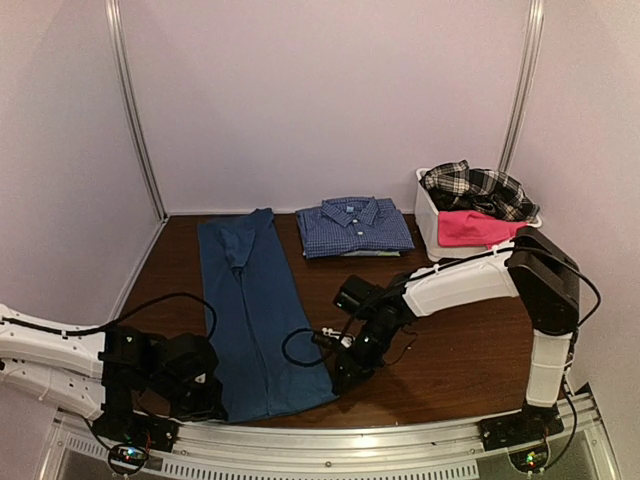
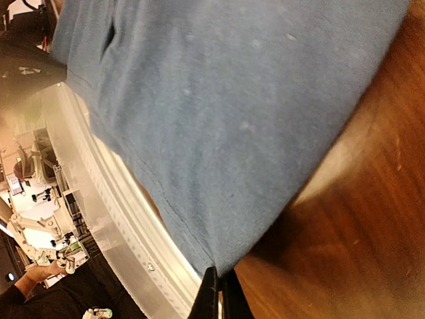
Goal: Fold and stack the mixed laundry pile
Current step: Pick up the rectangle-folded T-shirt from the center of the board.
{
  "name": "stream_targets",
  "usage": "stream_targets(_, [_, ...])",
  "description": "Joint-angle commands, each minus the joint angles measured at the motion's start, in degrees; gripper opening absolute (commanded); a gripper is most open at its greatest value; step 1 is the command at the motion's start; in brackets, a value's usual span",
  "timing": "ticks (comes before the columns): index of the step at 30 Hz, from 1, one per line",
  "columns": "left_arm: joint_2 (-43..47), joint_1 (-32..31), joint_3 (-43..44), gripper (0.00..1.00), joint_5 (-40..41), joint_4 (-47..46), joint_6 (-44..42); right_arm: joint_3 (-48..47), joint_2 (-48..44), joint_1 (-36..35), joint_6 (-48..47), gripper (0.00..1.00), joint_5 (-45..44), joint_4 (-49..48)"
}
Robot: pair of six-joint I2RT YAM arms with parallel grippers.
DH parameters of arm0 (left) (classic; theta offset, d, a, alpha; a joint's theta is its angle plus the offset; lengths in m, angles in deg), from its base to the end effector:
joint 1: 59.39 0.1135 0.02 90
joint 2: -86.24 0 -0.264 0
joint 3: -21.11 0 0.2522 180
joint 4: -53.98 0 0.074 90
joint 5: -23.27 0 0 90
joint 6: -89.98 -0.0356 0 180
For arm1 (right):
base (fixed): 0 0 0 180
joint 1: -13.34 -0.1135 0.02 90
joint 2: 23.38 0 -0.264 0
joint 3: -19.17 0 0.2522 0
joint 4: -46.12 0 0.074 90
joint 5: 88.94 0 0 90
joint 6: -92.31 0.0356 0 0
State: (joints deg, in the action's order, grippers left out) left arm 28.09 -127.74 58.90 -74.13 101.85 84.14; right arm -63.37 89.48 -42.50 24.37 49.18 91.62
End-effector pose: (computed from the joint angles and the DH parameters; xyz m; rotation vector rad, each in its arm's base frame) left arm 0.0539 -0.1482 0.1485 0.3814 -3.0224 0.6158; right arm 0.1826 0.3163 0.1347 0.8864 -2.4264 -1.0973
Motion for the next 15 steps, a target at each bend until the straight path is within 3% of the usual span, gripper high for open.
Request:
stream_targets(1, [4.09, -2.15, 3.46, 0.00, 2.02, 4.56, 4.92, 0.28, -6.17, -0.85, -3.34, 0.00, 2.18, 2.99])
stream_targets(6, [9.71, 0.62, 6.02, 0.00, 5.97, 8.55, 4.96, -5.20, -6.92, 0.32, -3.79, 0.00, 1.39, 4.45])
stream_targets(9, [11.41, 6.05, 6.98, 0.00, 6.59, 8.24, 0.31, -9.55, -4.93, 1.95, -3.55, 0.00, 1.13, 4.16])
stream_targets(15, [2.33, 20.99, 14.05, 0.00, 2.73, 6.07, -15.26, -20.99, 1.79, 6.59, -4.74, 0.00, 1.08, 6.91])
